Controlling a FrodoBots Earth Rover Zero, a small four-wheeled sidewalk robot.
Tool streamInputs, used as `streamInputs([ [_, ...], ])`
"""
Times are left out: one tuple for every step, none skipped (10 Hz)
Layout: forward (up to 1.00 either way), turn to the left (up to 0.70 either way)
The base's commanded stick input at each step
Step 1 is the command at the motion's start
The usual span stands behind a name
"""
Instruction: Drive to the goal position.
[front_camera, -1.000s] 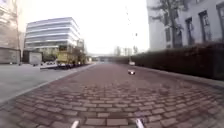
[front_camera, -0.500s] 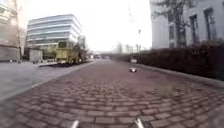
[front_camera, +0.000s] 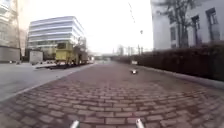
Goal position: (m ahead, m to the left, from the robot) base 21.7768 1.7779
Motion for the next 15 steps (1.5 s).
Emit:
streamInputs([
  [0.7, -0.13],
  [0.7, -0.13],
  [0.7, -0.09],
  [0.7, 0.0],
  [0.7, 0.0],
  [0.7, 0.0],
  [0.7, 0.0],
  [0.7, 0.0],
  [0.7, 0.0],
  [0.7, 0.0],
  [0.7, 0.0],
  [0.7, 0.0],
  [0.7, 0.0],
  [0.7, 0.0],
  [0.7, 0.0],
])
